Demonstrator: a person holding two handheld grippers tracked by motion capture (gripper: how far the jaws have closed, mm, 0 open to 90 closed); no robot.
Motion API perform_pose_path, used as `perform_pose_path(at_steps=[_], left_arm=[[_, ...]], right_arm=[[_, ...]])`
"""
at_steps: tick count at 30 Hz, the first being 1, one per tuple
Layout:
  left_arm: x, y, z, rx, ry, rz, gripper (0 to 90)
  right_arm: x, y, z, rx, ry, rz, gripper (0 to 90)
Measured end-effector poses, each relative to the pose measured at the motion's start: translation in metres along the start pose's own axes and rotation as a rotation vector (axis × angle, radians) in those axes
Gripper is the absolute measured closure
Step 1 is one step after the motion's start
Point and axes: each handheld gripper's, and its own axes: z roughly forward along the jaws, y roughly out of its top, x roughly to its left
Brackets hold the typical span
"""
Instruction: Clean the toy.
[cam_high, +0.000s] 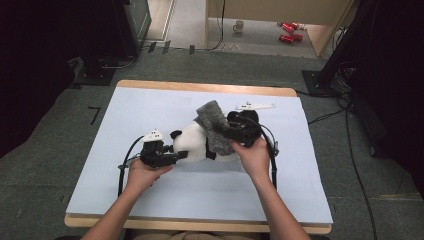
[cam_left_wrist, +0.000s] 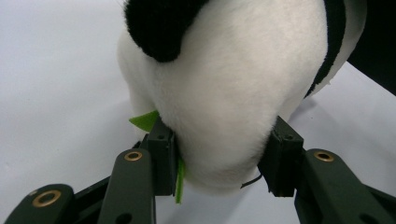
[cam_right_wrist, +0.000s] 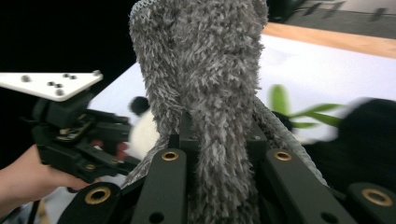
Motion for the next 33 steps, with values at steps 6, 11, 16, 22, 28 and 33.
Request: perform_pose_path(at_steps=[6,11,16,22,28,33], left_arm=[[-0.004,0.002,-0.001,-0.001,0.005,-0.019,54.1],[-0.010,0.002,-0.001,-0.001,0.017,-0.018,54.1],[-0.010,0.002,0.000,0.006,0.022,-0.029,54.1],[-0.006,0.003,0.001,0.012,0.014,-0.031,54.0],[0.000,0.005,0.001,0.018,-0.015,-0.027,53.9],[0.003,0.008,0.002,0.026,-0.027,-0.026,53.9]], right_arm=[[0.024,0.000,0.024,0.042,0.047,-0.050,77.0],[0.035,-0.006,0.041,0.078,0.076,-0.071,76.6],[0.033,-0.013,0.051,0.087,0.077,-0.079,76.7],[0.028,-0.014,0.049,0.088,0.020,-0.134,76.6],[0.005,-0.014,0.033,0.090,-0.053,-0.100,76.6],[0.002,-0.014,0.024,0.083,-0.085,-0.115,76.9]])
